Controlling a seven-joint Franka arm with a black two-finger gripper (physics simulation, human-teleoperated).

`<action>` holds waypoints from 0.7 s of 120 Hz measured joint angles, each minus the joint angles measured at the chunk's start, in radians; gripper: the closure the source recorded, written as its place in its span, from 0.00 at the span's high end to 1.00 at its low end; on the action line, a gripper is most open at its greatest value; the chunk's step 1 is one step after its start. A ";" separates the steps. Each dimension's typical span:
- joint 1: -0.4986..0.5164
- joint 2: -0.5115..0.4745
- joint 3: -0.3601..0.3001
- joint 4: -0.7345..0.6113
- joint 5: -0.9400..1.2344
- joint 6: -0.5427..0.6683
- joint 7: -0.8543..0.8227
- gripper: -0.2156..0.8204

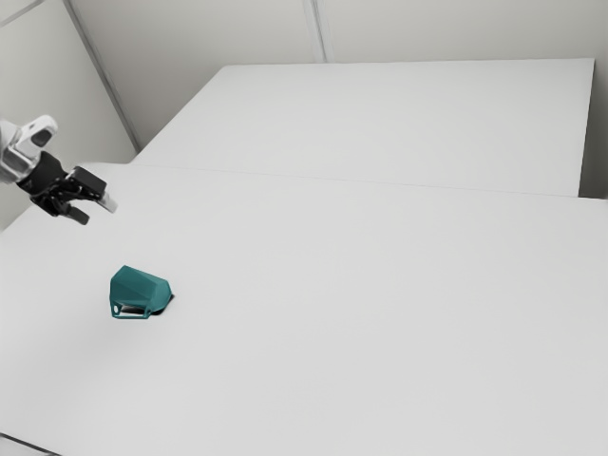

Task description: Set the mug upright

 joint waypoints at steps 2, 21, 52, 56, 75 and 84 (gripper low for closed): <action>0.008 -0.001 0.000 -0.013 -0.020 0.005 0.019 0.79; 0.051 0.000 0.017 -0.084 -0.163 0.028 0.171 0.79; 0.113 0.024 0.047 -0.129 -0.220 -0.037 0.245 0.79; 0.120 0.028 0.049 -0.130 -0.222 -0.044 0.251 0.79; 0.146 0.091 0.068 -0.127 -0.243 -0.065 0.286 0.79; 0.157 0.130 0.080 -0.123 -0.275 -0.070 0.311 0.79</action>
